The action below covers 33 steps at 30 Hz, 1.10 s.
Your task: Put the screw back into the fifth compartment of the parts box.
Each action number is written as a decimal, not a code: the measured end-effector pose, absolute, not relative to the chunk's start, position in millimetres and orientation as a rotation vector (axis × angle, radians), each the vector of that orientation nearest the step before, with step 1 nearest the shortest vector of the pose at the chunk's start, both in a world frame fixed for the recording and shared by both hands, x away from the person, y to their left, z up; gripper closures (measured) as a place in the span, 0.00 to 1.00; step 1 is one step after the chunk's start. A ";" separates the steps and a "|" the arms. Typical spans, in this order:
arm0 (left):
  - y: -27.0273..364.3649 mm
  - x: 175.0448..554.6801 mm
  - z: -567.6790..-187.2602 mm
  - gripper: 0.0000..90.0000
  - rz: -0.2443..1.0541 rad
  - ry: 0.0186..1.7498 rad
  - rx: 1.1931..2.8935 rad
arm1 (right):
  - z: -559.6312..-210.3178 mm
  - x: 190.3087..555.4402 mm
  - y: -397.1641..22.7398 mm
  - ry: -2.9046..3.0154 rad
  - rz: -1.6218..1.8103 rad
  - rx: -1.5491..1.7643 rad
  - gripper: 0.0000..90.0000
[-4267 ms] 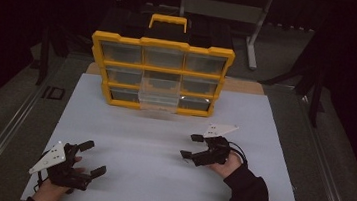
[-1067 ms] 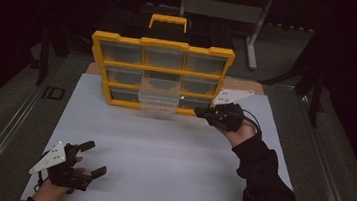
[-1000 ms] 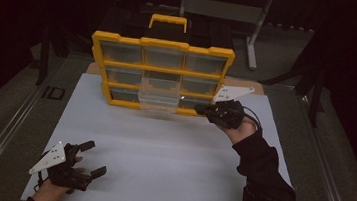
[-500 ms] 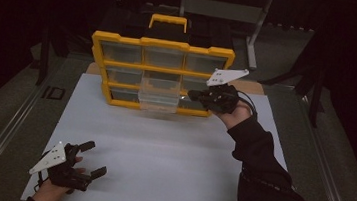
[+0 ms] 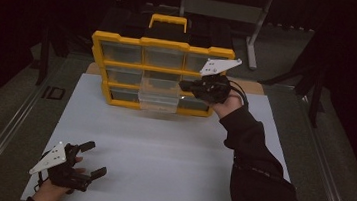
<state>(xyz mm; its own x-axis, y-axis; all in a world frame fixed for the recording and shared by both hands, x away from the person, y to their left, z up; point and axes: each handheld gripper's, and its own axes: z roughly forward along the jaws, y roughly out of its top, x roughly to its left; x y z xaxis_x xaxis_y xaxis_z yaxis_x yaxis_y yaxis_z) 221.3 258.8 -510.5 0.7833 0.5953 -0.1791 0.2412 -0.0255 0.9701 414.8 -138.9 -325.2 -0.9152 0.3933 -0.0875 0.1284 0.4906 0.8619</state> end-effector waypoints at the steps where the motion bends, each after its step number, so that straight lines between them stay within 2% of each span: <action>1: 259.0 221.4 -510.5 0.01 0.321 0.681 1.608 | -326.1 416.0 -137.2 2.471 1.392 0.437 0.97; 33: 259.6 221.5 -510.9 0.01 0.318 0.679 1.613 | -350.7 438.8 -89.6 2.603 1.262 0.471 0.97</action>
